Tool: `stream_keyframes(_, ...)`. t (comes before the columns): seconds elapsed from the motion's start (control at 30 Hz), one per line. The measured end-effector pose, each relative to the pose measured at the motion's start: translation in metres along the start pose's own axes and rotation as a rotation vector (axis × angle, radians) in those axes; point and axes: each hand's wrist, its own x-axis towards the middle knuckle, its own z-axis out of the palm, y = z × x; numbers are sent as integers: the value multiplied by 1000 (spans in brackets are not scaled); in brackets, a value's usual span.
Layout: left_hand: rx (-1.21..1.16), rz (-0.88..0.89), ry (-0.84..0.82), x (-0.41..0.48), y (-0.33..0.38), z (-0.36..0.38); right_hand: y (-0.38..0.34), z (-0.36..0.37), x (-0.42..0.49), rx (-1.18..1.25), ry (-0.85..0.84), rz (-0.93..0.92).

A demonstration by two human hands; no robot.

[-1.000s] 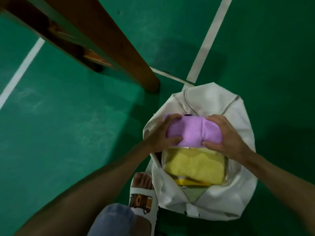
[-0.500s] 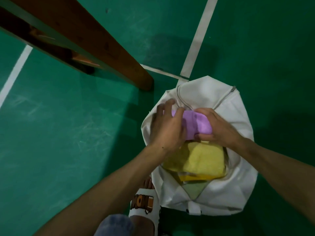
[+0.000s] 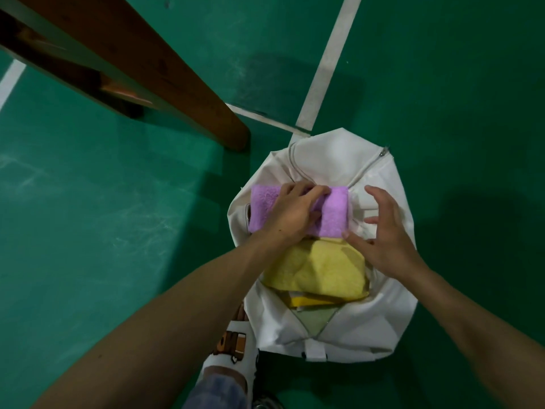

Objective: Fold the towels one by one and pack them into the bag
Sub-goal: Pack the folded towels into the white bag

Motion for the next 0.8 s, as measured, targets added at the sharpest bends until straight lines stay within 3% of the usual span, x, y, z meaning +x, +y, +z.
stream_keyframes(0.2, 39, -4, -1, 1, 3, -2, -20, -4, 19, -66, -92, 49)
stream_keyframes(0.4, 44, -3, -4, 3, 3, -4, -31, 0, 12, -149, -210, 297)
stream_keyframes(0.63, 136, 31, -50, 2, 6, -1, -16, 12, 9, -32, -157, 276)
stream_keyframes(0.8, 104, 31, -78, 2, 7, -3, -15, 11, 9, -180, -176, 265)
